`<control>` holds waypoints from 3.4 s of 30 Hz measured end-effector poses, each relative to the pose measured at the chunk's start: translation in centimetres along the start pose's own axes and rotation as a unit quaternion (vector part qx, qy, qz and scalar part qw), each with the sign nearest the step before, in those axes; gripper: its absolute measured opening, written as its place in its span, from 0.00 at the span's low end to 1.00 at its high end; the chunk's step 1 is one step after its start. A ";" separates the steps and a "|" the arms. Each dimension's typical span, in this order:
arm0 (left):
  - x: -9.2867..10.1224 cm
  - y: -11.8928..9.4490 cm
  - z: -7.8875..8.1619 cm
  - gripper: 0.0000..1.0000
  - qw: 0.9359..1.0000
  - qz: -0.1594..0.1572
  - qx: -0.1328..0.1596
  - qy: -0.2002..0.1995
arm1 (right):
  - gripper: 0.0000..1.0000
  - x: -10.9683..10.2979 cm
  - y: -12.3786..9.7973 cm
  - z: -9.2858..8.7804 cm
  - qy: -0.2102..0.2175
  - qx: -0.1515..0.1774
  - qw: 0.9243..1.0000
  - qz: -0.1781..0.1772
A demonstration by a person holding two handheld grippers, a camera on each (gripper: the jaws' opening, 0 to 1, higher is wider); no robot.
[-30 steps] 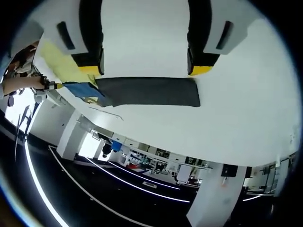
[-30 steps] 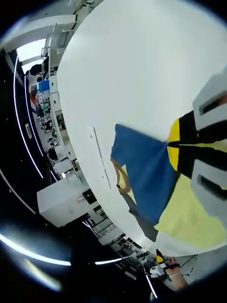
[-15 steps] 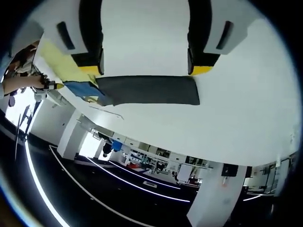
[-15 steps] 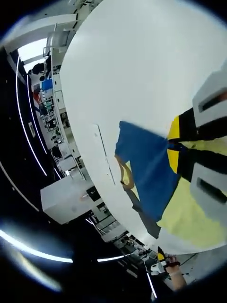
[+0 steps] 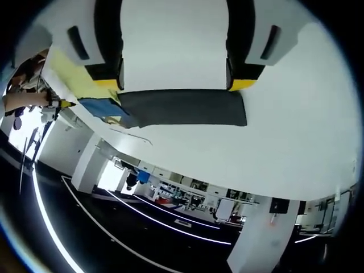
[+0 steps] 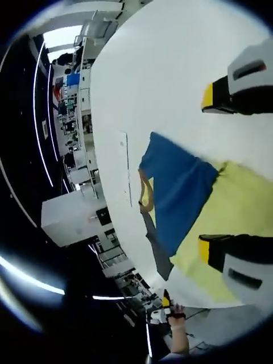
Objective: Fold the garment on the visible template until the final outline fits inside the template.
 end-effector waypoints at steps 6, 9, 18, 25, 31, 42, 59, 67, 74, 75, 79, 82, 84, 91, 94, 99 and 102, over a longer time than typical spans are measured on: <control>0.2 0.4 0.3 0.72 1.000 -0.004 -0.003 0.005 | 1.00 -0.3 -0.1 -0.1 -0.018 -0.003 1.000 0.014; 0.1 0.6 0.2 0.73 1.000 -0.006 -0.010 0.010 | 1.00 -0.1 -0.1 -0.2 -0.025 -0.006 1.000 0.010; -2.3 1.6 -0.2 0.61 0.999 0.029 -0.033 0.025 | 1.00 0.5 -0.4 -0.7 -0.008 -0.008 1.000 0.003; -4.9 1.9 -0.3 0.53 0.996 0.088 -0.025 -0.010 | 1.00 0.3 -1.2 -1.3 -0.015 -0.013 1.000 0.006; -6.3 2.2 -0.4 0.45 0.993 0.109 -0.020 -0.037 | 1.00 0.3 -1.7 -1.5 -0.022 -0.016 1.000 0.006; -7.7 3.0 -0.9 0.23 0.989 0.141 -0.023 -0.048 | 0.99 0.7 -1.8 -1.0 -0.007 -0.008 1.000 -0.005; -7.5 3.4 0.1 0.00 0.985 0.167 -0.025 -0.044 | 0.98 1.7 -3.6 -0.7 0.001 0.007 1.000 -0.020; -3.3 5.9 3.4 0.00 0.996 0.092 -0.005 -0.010 | 0.97 1.7 -4.3 -0.6 0.004 0.019 1.000 -0.024; 0.9 9.7 5.0 0.00 0.999 0.035 0.015 -0.017 | 0.96 1.5 -5.1 -0.7 0.007 0.026 0.999 -0.022; 1.5 10.2 5.3 0.00 0.999 0.024 0.018 -0.018 | 0.96 1.4 -5.3 -0.8 0.007 0.026 0.999 -0.021; 5.6 13.1 6.1 0.00 0.999 -0.033 0.026 -0.026 | 0.96 1.5 -5.7 -1.1 0.015 0.028 0.999 -0.022; 8.1 15.1 6.5 0.00 0.998 -0.056 0.023 -0.013 | 0.95 1.4 -6.0 -1.4 0.011 0.025 0.999 -0.023; 9.6 16.5 6.7 0.00 0.997 -0.076 0.028 -0.018 | 0.94 1.5 -6.2 -1.6 0.008 0.021 1.000 -0.021; 12.9 20.0 6.3 0.00 0.993 -0.111 0.026 -0.037 | 0.94 1.9 -6.8 -2.0 0.015 0.021 0.999 -0.022; 14.0 21.0 6.3 0.00 0.991 -0.125 0.025 -0.043 | 0.94 2.1 -7.0 -2.3 0.018 0.021 0.999 -0.024; 16.5 22.8 6.2 0.00 0.985 -0.160 0.025 -0.053 | 0.94 2.5 -7.5 -2.9 0.019 0.020 0.999 -0.028; 18.2 23.9 6.1 0.00 0.982 -0.180 0.023 -0.051 | 0.94 2.9 -7.8 -3.1 0.024 0.021 0.999 -0.030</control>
Point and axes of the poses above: the point that each gripper's makers call its tool centre point, and the gripper's own axes: y roughly forward along the fingers, x roughly to its right, z roughly out of its top, the point moved 6 cm from there along -y, roughly backward along the fingers, and after that the axes turned 12 degrees about -z, right-handed, at the moved point
